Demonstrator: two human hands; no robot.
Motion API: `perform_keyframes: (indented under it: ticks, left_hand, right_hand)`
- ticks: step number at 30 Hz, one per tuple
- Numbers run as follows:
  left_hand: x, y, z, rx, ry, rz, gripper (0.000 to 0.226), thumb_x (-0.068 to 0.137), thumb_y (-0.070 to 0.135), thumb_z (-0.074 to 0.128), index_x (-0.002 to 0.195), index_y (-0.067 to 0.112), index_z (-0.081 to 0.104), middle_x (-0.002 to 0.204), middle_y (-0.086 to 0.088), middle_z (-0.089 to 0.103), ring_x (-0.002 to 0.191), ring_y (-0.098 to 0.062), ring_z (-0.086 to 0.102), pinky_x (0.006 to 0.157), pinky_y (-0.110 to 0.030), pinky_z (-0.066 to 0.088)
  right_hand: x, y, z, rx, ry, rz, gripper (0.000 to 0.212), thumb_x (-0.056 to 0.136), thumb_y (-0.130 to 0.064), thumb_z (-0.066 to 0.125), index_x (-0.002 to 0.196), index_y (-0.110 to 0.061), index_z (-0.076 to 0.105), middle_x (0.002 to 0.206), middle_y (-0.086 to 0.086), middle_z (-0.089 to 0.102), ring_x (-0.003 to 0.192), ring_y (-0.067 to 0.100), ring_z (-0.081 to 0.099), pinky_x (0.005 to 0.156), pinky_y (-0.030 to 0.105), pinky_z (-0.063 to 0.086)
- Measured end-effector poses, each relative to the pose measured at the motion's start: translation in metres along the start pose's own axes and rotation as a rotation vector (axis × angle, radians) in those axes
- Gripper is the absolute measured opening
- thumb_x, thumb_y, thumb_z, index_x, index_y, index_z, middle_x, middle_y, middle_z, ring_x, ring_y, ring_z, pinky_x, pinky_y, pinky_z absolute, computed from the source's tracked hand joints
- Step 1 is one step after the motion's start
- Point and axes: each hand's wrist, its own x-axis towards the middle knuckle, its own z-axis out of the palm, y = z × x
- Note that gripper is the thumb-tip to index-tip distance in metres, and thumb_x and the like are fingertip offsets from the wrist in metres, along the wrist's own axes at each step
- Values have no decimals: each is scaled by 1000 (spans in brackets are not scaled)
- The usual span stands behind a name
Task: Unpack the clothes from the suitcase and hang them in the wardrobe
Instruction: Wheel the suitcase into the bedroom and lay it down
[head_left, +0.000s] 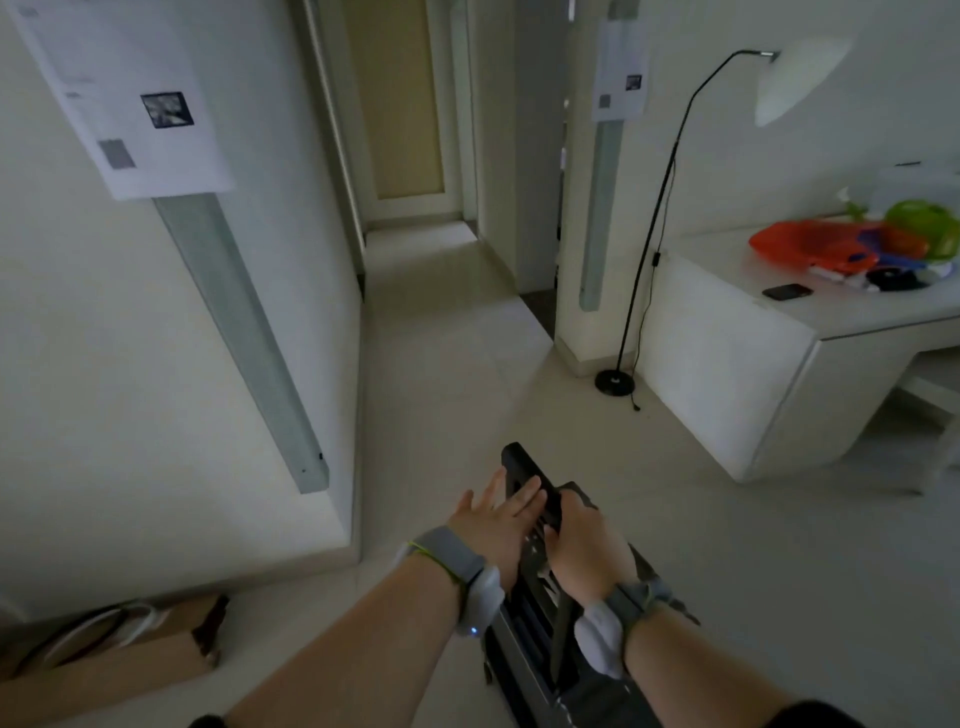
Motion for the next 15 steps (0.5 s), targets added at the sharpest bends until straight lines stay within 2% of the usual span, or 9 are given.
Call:
perform_keyframes:
  ticks: [8,11,15]
  left_hand:
    - [137,-112,-47,-36,8,84,86,92,21,50,150,25,-12,157,11,-20,145,-29,-15,115,-52,14]
    - [205,-162,-67,-62,-31,123,93,89,22,57,150,26,-13,156,12,-21,145,-28,-15,115,-52,15]
    - [283,-223,-100,-65,-66,199,95,88,24,59,150,22,-12,157,9,-21,145,-32,-13,113,-55,18]
  right_hand:
    - [175,-32,18,-67,53,49,28,95,-31,44,119,-17,44,99,2,66,83,18,66,68,32,55]
    - [248,-47,25,-79,63,86,34,95,-31,44,126,-16,41,99,2,67,81,18,66,63,27,52]
    - [338,-68,26,-107,73,118,28,96,-32,42,120,-16,43,90,1,64,67,15,58,53,24,43]
